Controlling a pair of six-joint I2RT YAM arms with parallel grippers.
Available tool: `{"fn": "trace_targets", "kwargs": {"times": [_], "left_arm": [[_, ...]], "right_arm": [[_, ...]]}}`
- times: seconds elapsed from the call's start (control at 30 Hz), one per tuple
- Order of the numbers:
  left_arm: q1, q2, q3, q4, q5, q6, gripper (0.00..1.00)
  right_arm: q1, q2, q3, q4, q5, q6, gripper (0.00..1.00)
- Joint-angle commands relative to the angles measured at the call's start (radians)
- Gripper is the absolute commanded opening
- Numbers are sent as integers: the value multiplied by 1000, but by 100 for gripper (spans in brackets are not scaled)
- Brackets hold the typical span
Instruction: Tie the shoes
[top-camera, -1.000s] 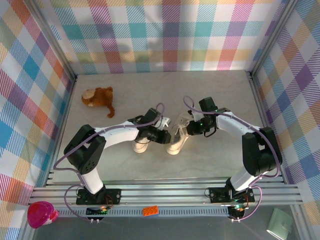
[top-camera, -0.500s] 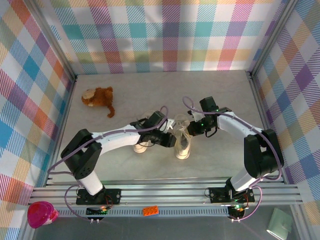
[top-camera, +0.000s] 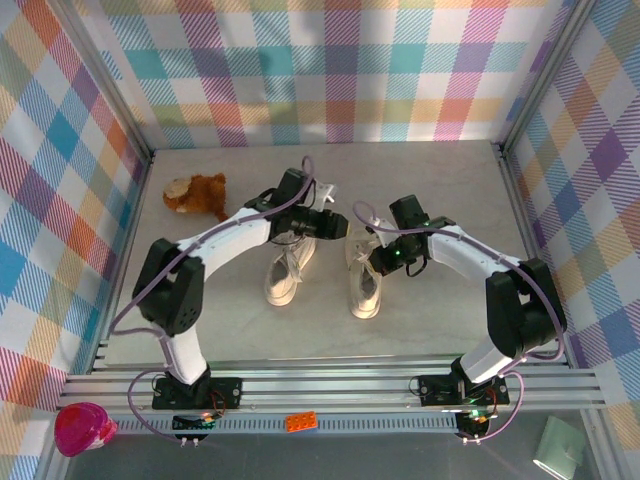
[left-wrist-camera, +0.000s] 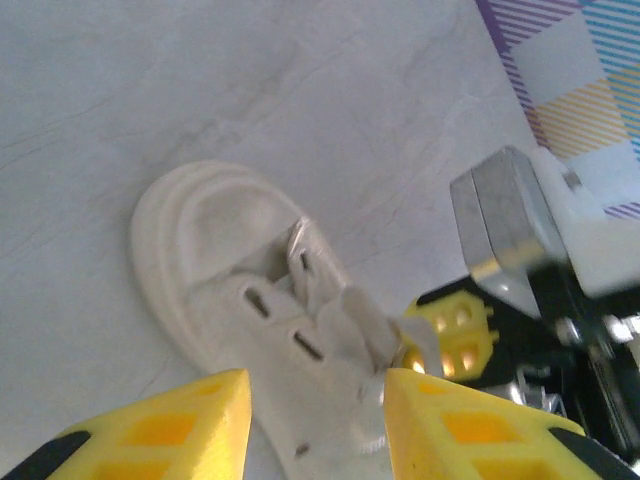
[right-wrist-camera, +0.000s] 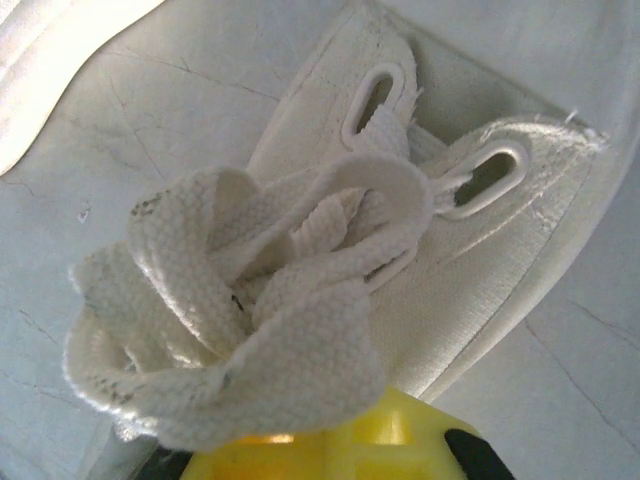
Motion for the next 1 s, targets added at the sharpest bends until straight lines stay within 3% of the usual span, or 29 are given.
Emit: {"fn": "trace_targets", "kwargs": {"times": [0.0,0.17,0.53,0.7,0.97], "left_arm": [[-1,84,64,19,117,-13,41],[-1,188,130,32,198,-73,43],[6,257,52,340,370,-327,43],[10,230,-5,348,368,-353,43],[88,179,-135,444,310,-422,42]], "right_arm": [[8,-11,-14,34,16,-16,0],[10,6,-17,42,20,-31,0],[13,18,-15,71,26,-77,0],[17,9,-38,100,24,-90,0],[34,-2,-69,126,34,-118,0]]}}
